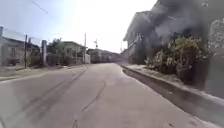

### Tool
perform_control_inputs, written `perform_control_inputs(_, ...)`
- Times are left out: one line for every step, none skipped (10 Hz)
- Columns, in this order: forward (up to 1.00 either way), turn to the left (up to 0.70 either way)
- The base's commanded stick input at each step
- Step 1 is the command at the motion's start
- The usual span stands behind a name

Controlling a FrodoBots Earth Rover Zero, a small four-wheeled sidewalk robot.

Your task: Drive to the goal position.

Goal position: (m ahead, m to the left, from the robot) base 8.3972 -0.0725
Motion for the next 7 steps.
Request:
perform_control_inputs(0.85, 0.00)
perform_control_inputs(0.85, -0.01)
perform_control_inputs(0.85, -0.16)
perform_control_inputs(0.85, -0.32)
perform_control_inputs(0.85, -0.31)
perform_control_inputs(0.85, -0.23)
perform_control_inputs(0.85, -0.01)
